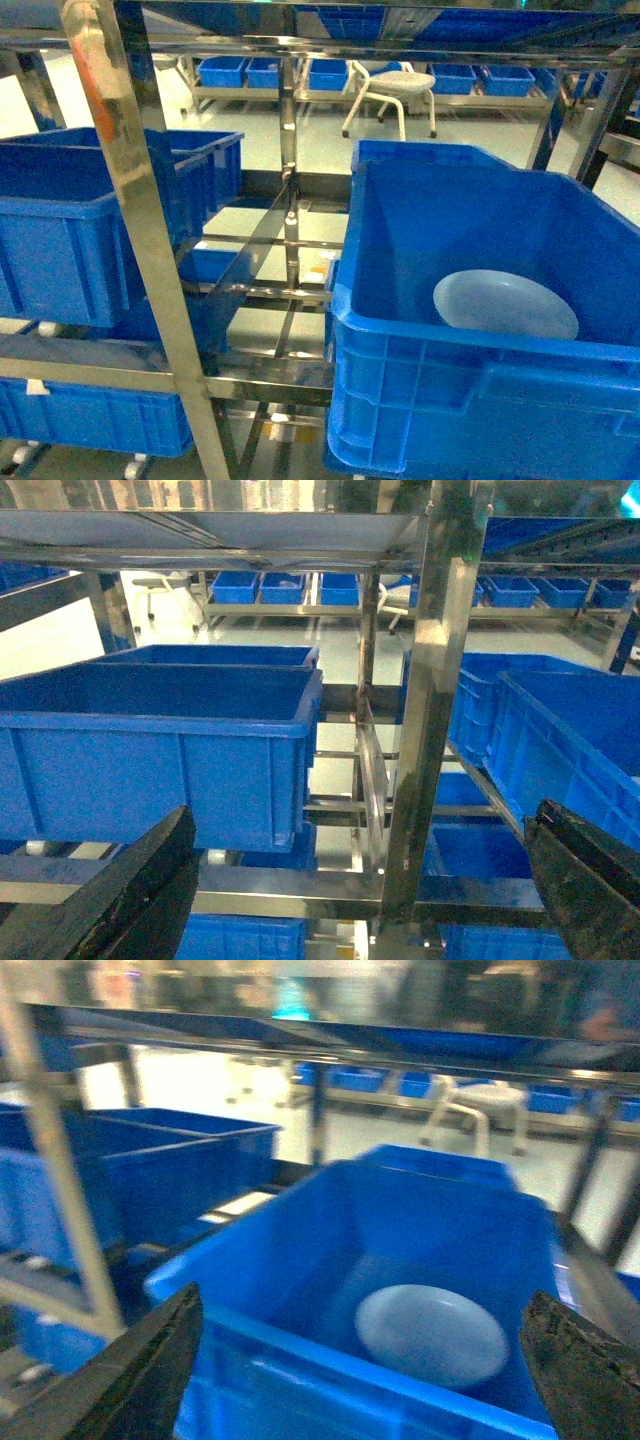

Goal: Place blue tray on left shelf second layer neatly

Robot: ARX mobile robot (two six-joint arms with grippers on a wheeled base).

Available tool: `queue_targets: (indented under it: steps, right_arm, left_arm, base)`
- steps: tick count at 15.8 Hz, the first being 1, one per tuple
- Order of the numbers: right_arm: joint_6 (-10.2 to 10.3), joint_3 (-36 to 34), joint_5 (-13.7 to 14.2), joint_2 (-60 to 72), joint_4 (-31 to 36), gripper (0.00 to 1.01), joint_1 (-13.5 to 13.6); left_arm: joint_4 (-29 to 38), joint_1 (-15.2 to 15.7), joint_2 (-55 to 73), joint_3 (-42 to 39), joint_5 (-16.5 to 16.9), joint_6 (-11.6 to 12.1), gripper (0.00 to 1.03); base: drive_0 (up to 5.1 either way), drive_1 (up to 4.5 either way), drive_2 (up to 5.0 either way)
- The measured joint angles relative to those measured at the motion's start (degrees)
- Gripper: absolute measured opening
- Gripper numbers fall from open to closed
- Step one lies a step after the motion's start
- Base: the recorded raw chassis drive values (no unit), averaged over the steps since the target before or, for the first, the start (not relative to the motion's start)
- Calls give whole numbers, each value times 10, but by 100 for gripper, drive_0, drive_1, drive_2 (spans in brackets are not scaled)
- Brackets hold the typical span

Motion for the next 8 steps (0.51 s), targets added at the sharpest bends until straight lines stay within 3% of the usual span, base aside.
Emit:
queue_targets:
  steps: [1, 2, 3, 4, 5, 6, 8]
  right_arm:
    - [0, 0, 107, -21, -30, 79, 27]
    - [-1, 0, 163, -44, -44, 66, 11]
    - [-2, 0, 150, -80, -81, 40, -16]
    - [-2, 0, 91, -100, -101, 24, -77]
    - [-2, 0, 92, -111, -110, 13, -91]
    - [-2, 0, 83, -122, -120, 2, -88]
    - [-2, 0, 82, -140, -140, 2, -85]
  left_arm:
    - [0, 0, 0, 0, 0, 0, 98]
    - [0, 0, 0, 0, -1, 0, 98]
    - [0, 0, 0, 0, 0, 0, 98]
    - [0, 0, 0, 0, 0, 0, 98]
    - [0, 0, 0, 0, 0, 0, 98]
    - [0, 0, 0, 0, 0, 0, 98]
    - [0, 0, 0, 0, 0, 0, 98]
  base:
    - [0, 0, 0]
    - [0, 0, 0]
    - [0, 0, 0]
    - [0, 0, 0]
    - [0, 0, 0]
    - [0, 0, 0]
    - [0, 0, 0]
